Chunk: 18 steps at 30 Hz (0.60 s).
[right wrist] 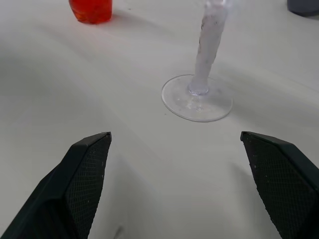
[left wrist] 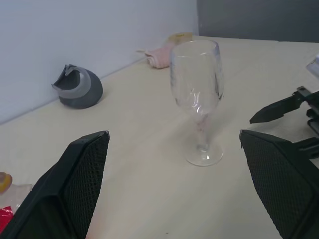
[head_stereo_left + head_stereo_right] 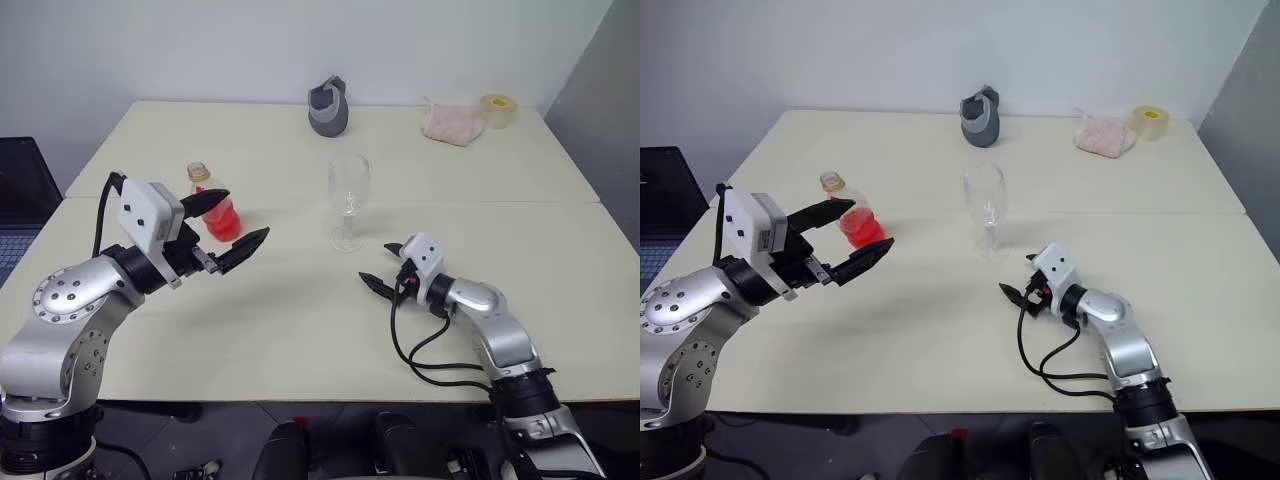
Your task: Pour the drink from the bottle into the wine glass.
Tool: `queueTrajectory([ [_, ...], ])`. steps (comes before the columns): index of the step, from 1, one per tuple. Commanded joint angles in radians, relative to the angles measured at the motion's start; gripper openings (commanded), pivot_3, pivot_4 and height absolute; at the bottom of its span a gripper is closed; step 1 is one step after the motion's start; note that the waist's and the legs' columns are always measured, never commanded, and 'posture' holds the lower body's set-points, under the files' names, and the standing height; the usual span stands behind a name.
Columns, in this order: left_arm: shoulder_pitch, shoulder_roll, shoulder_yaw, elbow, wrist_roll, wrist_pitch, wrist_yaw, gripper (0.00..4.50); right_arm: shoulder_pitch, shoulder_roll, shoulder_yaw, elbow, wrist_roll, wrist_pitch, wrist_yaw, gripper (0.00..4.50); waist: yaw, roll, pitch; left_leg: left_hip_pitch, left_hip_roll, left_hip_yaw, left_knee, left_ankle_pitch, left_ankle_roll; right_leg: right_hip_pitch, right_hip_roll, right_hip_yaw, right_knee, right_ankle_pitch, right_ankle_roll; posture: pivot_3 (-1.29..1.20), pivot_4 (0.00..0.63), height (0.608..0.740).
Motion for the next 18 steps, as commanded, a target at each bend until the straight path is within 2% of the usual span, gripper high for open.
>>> queueTrajectory([
  [1,-0.005,-0.005,0.031,-0.033,-0.020,-0.012,0.015,4.50,0.021,-0.037,-0.005,-0.117,0.044,0.035,0.035,4.44,0.002,0.000,0.000,0.000,0.000,0.000,0.000,0.000,0.000,0.000,0.000,0.000,0.000,0.000,0.000,0.00,0.150,0.740],
  [6,0.048,-0.041,0.025,-0.057,-0.023,-0.009,0.050,4.50,0.069,-0.097,-0.028,-0.258,0.135,0.059,0.098,4.44,0.004,0.000,0.000,0.000,0.000,0.000,0.000,0.000,0.000,0.000,0.000,0.000,-0.001,0.000,0.000,0.00,0.150,0.740],
  [9,0.110,-0.089,0.013,-0.043,0.023,-0.034,0.103,4.50,0.086,-0.142,-0.047,-0.344,0.204,0.089,0.136,4.44,0.004,0.000,0.000,0.000,0.000,0.000,0.000,0.000,0.000,0.000,0.000,0.000,-0.001,0.000,0.001,0.00,0.150,0.740],
  [14,0.162,-0.157,-0.015,0.095,0.206,-0.176,0.202,4.50,0.083,-0.191,-0.052,-0.410,0.276,0.108,0.170,4.44,0.012,-0.001,0.000,0.000,0.000,-0.001,0.000,0.000,0.000,0.001,0.000,-0.001,-0.001,-0.001,0.002,0.00,0.150,0.740],
  [18,0.179,-0.227,-0.015,0.215,0.302,-0.259,0.298,4.50,0.049,-0.203,-0.059,-0.438,0.316,0.135,0.165,4.44,0.013,-0.001,0.000,0.000,0.000,-0.001,0.000,0.000,0.000,0.001,0.000,0.000,-0.001,-0.002,0.003,0.00,0.150,0.740],
])
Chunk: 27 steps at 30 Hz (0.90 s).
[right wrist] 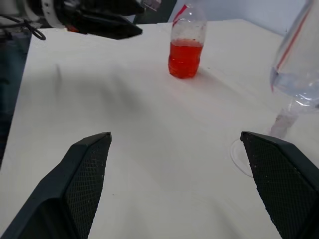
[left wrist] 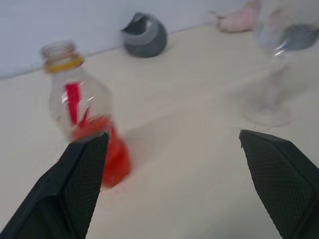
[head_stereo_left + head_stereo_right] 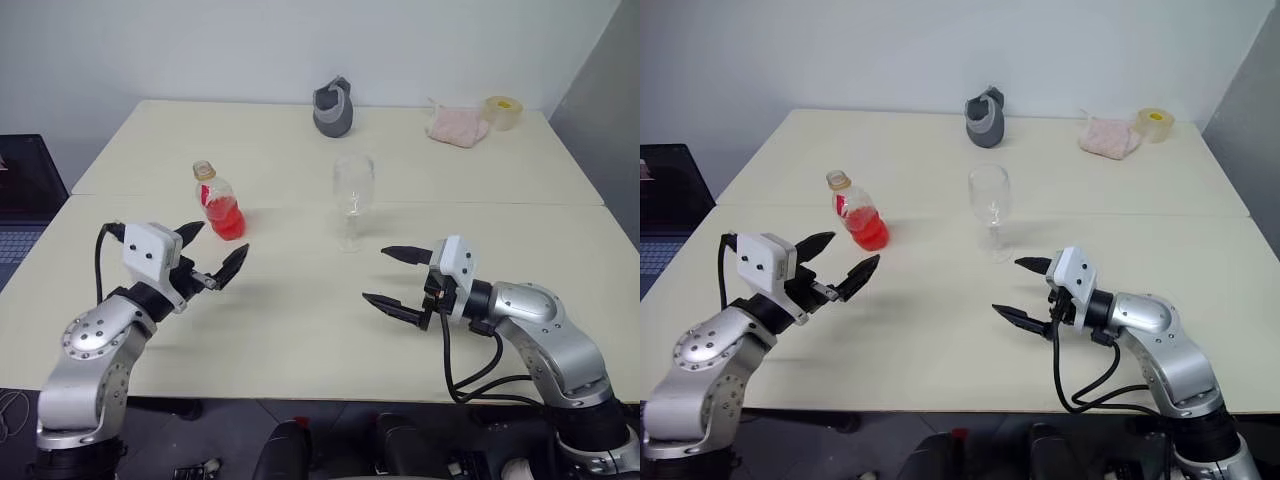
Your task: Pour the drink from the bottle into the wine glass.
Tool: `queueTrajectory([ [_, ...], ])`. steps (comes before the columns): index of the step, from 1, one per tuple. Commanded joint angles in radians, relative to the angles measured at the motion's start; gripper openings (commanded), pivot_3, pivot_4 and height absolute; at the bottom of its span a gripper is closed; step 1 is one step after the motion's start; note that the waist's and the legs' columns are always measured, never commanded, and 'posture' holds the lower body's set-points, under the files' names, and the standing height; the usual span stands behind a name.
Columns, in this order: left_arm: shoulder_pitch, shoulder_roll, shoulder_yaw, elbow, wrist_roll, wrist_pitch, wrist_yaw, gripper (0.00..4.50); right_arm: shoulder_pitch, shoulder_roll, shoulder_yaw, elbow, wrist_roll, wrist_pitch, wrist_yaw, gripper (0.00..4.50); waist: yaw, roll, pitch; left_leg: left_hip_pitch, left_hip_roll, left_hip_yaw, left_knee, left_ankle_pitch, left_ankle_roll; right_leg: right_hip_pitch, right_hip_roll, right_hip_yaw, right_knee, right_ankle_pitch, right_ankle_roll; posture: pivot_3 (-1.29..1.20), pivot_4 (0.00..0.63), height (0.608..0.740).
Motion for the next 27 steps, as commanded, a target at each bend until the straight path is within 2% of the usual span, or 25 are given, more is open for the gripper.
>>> queueTrajectory([
  [1,0.000,-0.031,0.003,0.074,0.084,-0.089,0.076,4.50,-0.043,-0.010,-0.022,-0.063,0.056,0.035,-0.005,4.44,0.000,0.000,0.000,0.000,0.000,0.000,0.000,0.000,0.000,0.000,0.000,0.000,0.000,0.001,-0.001,0.00,0.150,0.740],
  [3,-0.042,-0.042,0.002,0.162,0.141,-0.095,0.147,4.50,-0.066,-0.004,-0.026,-0.076,0.080,0.072,-0.029,4.44,0.002,0.000,0.000,0.000,0.000,0.000,0.000,0.000,0.000,0.000,0.000,0.000,0.000,0.002,-0.003,0.00,0.150,0.740],
  [5,-0.114,-0.057,0.002,0.248,0.138,-0.096,0.165,4.50,-0.077,0.002,-0.028,-0.084,0.094,0.092,-0.051,4.44,0.005,-0.001,0.000,0.000,0.000,-0.002,0.000,0.000,0.000,0.000,0.000,-0.002,0.000,0.002,-0.003,0.00,0.150,0.740],
  [17,-0.433,-0.025,-0.071,0.689,0.165,-0.258,0.036,4.50,-0.101,0.015,-0.009,-0.120,0.109,0.123,-0.115,4.44,0.004,-0.001,0.000,-0.002,-0.002,-0.003,0.000,0.000,0.000,0.000,-0.001,-0.004,0.000,0.003,-0.004,0.00,0.150,0.740],
  [27,-0.647,-0.045,-0.083,1.000,0.185,-0.404,0.017,4.50,-0.119,0.029,0.001,-0.125,0.113,0.123,-0.136,4.44,0.003,-0.002,-0.001,-0.002,-0.002,-0.003,0.000,0.000,0.000,0.000,-0.001,-0.005,0.001,0.003,-0.004,0.00,0.150,0.740],
])
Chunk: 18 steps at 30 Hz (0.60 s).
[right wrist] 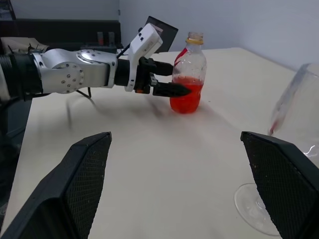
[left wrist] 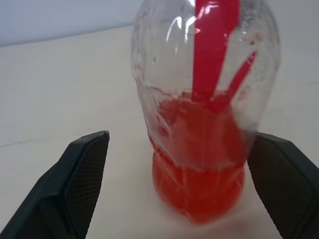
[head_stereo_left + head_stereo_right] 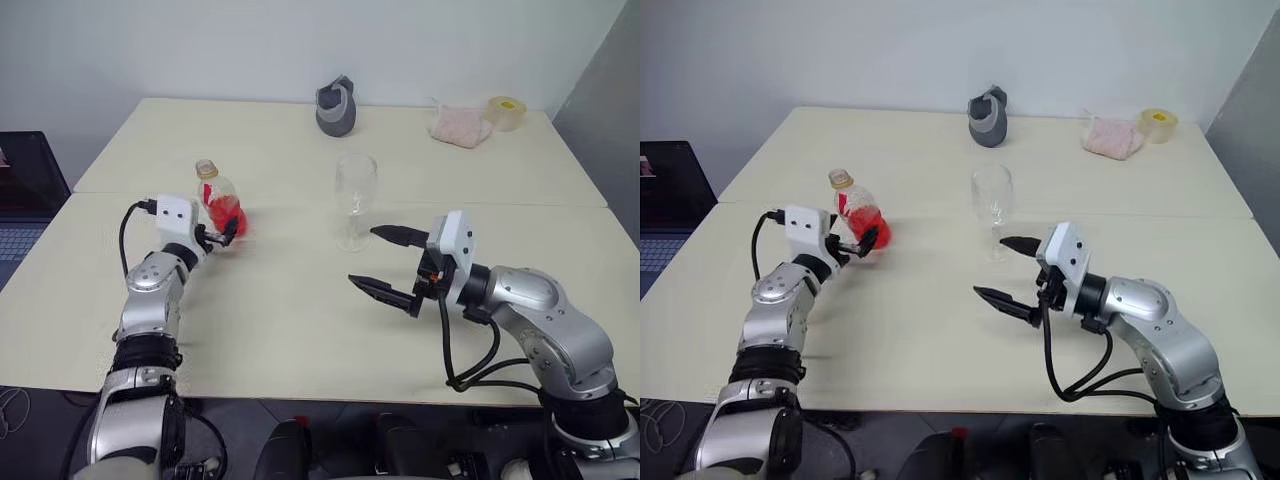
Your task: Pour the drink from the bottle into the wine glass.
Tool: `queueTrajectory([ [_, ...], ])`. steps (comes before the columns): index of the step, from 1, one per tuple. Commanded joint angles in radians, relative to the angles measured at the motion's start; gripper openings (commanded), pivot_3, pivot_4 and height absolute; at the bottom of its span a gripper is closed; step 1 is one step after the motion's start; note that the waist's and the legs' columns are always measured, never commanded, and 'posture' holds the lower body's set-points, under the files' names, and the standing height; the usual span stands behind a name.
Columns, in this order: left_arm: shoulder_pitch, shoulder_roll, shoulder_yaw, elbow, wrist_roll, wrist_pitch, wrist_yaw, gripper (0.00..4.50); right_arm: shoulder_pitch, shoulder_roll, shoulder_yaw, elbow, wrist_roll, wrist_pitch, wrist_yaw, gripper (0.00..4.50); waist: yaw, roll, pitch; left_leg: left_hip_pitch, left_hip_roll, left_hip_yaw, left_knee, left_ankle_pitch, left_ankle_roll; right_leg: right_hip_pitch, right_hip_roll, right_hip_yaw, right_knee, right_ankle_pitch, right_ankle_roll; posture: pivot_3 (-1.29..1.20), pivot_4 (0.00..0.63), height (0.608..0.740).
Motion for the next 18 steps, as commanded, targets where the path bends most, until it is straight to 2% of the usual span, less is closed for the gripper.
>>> queueTrajectory([
  [1,-0.073,-0.004,0.001,0.085,0.002,-0.066,-0.012,4.50,-0.023,0.007,-0.002,-0.036,0.016,-0.006,-0.011,4.44,0.000,0.000,0.000,0.000,0.000,0.000,0.000,0.000,0.000,0.000,0.000,0.000,0.000,0.000,0.000,0.00,0.150,0.740],
  [3,-0.102,-0.011,0.000,0.135,-0.001,-0.093,-0.019,4.50,-0.027,0.010,-0.002,-0.035,0.017,-0.006,-0.016,4.44,0.000,0.000,0.000,0.000,0.000,0.000,0.000,0.000,0.000,0.000,0.000,0.000,0.000,0.000,0.000,0.00,0.150,0.740],
  [6,-0.144,-0.023,0.004,0.203,-0.009,-0.121,-0.033,3.92,-0.032,0.015,0.000,-0.035,0.018,-0.006,-0.022,4.50,0.000,0.000,0.000,0.000,0.000,0.000,0.000,0.000,0.000,0.000,0.000,0.000,0.000,0.000,0.000,0.00,0.150,0.740],
  [12,-0.189,-0.040,0.011,0.265,-0.022,-0.148,-0.055,2.14,-0.035,0.030,0.000,-0.046,0.019,-0.001,-0.038,4.50,0.000,0.000,0.000,-0.001,0.000,0.000,0.000,0.000,0.000,0.000,0.000,-0.001,0.000,0.000,0.000,0.00,0.150,0.740],
  [15,-0.199,-0.057,0.034,0.216,-0.058,-0.110,-0.048,1.62,-0.037,0.047,-0.012,-0.062,0.021,0.009,-0.074,4.50,0.000,0.000,0.000,-0.001,0.000,-0.001,0.000,0.000,0.000,0.000,0.000,-0.001,0.000,0.000,0.000,0.00,0.150,0.740],
  [18,-0.211,-0.067,-0.020,0.128,-0.017,-0.098,-0.053,1.13,-0.044,0.078,-0.049,-0.071,0.059,0.064,-0.136,4.50,0.000,0.000,0.000,-0.002,0.000,-0.002,0.000,0.000,0.000,-0.001,0.000,-0.002,0.000,0.000,0.000,0.00,0.150,0.740],
])
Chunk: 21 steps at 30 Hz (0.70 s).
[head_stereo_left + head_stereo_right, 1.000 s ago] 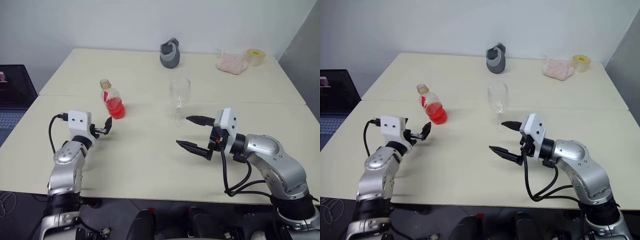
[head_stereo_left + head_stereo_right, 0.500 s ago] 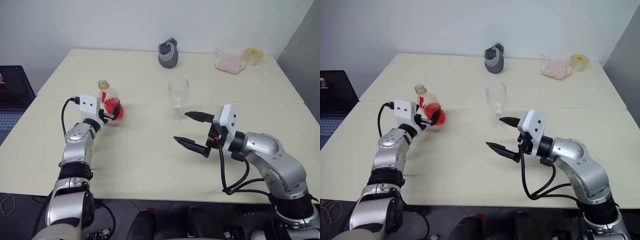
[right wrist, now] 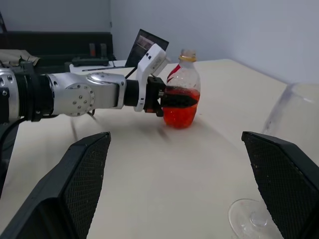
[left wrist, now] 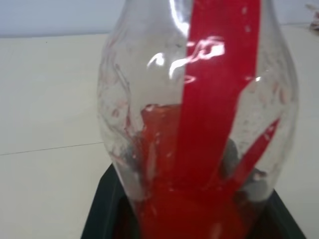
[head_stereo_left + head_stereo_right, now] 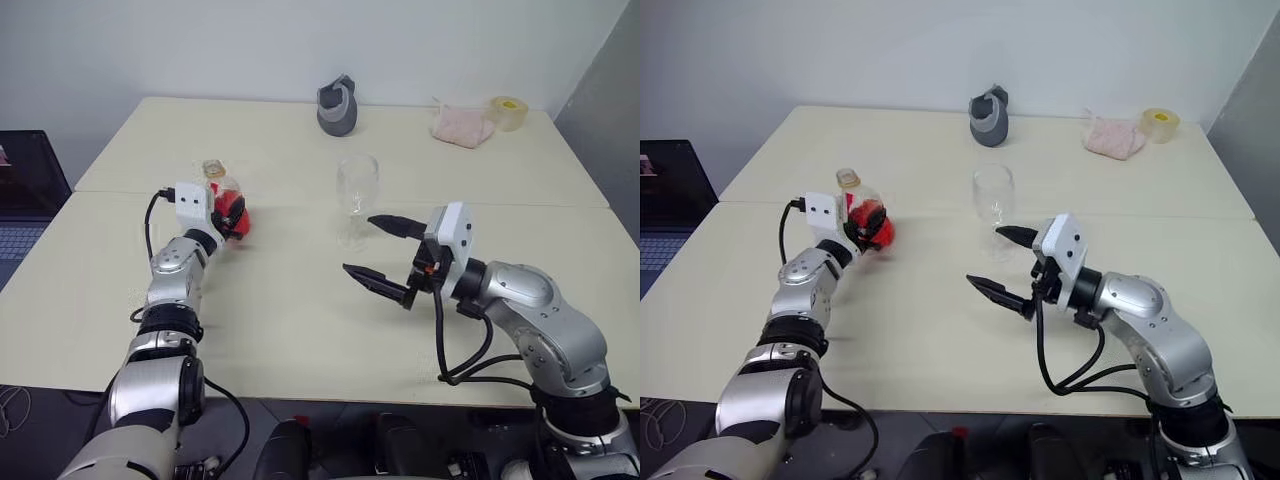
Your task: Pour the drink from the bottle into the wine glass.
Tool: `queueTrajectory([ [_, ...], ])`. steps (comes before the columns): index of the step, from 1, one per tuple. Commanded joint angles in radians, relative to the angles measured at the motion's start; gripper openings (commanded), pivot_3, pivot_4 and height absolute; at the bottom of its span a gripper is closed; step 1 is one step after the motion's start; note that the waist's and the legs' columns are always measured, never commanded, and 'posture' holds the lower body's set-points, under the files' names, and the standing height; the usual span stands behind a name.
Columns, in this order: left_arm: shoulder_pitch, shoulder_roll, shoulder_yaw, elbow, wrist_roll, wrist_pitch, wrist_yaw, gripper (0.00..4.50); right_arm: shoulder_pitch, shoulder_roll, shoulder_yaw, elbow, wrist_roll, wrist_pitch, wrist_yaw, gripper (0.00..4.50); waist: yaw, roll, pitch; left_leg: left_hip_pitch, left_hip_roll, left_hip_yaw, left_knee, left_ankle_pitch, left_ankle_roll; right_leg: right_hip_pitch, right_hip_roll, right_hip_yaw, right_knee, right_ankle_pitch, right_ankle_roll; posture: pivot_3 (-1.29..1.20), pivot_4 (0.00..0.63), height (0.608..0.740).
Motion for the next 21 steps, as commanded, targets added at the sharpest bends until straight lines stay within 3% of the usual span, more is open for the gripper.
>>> queueTrajectory([
  [1,-0.052,0.001,-0.064,-0.144,0.044,-0.012,-0.012,1.04,-0.028,0.030,-0.053,-0.047,0.060,0.055,-0.070,4.50,0.000,0.000,0.000,-0.001,0.000,-0.001,0.000,0.000,0.000,0.000,0.000,0.000,0.000,0.000,0.000,0.00,0.150,0.740],
  [8,-0.169,0.002,-0.196,-0.183,0.193,-0.065,0.035,0.98,-0.077,0.079,-0.068,-0.018,0.061,0.093,-0.170,4.50,0.001,0.000,0.000,-0.002,-0.001,-0.002,0.001,0.000,0.000,0.000,0.000,-0.002,0.000,0.000,0.000,0.00,0.150,0.740],
  [13,-0.272,0.039,-0.340,-0.131,0.398,-0.242,0.097,0.98,-0.096,0.117,-0.068,0.023,0.003,0.070,-0.257,4.50,0.001,0.000,0.000,-0.004,-0.001,-0.001,0.000,0.000,0.000,-0.003,0.000,-0.001,0.000,0.000,0.000,0.00,0.150,0.740],
  [21,-0.391,0.080,-0.468,0.010,0.609,-0.451,0.261,0.94,-0.114,0.139,-0.076,0.049,-0.030,0.049,-0.308,4.50,-0.003,0.000,0.000,-0.014,-0.001,0.004,0.000,0.000,0.000,-0.017,0.000,0.003,0.005,0.000,0.000,0.00,0.150,0.740],
])
